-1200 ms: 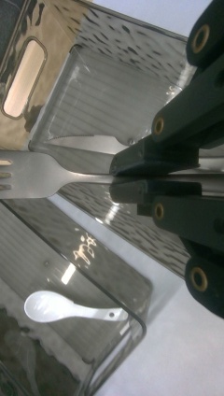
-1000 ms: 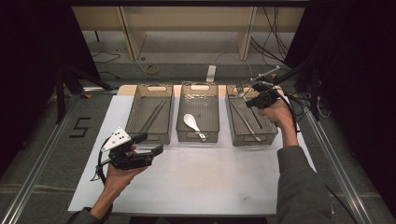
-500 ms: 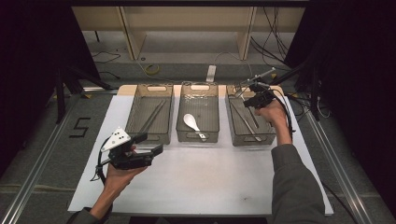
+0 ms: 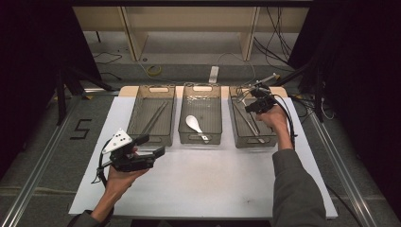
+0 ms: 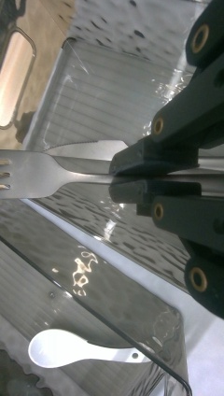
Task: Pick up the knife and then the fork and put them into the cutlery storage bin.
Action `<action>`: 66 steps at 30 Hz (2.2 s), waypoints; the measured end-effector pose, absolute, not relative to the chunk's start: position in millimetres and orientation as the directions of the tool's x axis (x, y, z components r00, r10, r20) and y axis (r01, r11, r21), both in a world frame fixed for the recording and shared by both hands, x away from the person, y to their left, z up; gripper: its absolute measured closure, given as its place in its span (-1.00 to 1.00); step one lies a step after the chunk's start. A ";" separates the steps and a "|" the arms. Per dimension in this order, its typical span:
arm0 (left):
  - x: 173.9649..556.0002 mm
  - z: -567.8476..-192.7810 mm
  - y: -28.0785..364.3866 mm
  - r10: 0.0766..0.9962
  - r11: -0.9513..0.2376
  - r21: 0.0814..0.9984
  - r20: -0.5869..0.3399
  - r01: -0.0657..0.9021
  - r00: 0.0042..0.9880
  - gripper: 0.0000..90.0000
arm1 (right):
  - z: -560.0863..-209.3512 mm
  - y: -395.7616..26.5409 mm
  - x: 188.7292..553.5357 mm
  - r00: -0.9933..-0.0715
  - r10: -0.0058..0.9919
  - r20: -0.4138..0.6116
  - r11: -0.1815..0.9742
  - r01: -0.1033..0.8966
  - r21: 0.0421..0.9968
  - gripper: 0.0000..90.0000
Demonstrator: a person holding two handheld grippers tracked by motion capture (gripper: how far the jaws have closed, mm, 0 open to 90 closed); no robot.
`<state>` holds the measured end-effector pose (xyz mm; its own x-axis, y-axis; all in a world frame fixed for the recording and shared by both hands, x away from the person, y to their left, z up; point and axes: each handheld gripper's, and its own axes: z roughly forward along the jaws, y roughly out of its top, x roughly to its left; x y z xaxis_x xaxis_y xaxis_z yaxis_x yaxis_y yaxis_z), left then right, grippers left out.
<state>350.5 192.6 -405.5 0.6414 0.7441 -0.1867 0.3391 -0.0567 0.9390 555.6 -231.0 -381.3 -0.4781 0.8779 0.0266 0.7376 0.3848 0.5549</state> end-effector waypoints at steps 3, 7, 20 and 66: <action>350.3 -405.4 192.6 0.744 -0.056 0.939 -0.186 0.338 0.642 -0.59 | -384.9 -229.8 555.6 -0.470 0.882 0.037 0.374 0.746 0.551 0.90; 350.4 -405.4 192.8 0.745 -0.055 0.939 -0.187 0.339 0.641 -0.59 | -390.3 -230.0 555.9 -0.464 0.885 0.045 0.369 0.755 0.542 0.90; 350.6 -405.5 192.9 0.745 -0.055 0.939 -0.188 0.339 0.640 -0.59 | -397.3 -232.5 557.0 -0.417 0.903 0.106 0.309 0.800 0.513 0.34; 352.8 -408.1 189.3 0.733 -0.082 0.928 -0.191 0.363 0.653 -0.60 | -387.7 -219.5 406.8 -0.632 0.755 0.174 0.226 0.501 0.836 -0.28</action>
<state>352.8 189.3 -408.1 0.6528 0.7331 -0.1908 0.3635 -0.0822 0.9280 406.8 -219.5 -387.7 -0.6317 0.7554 0.1741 0.5007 0.2261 0.8356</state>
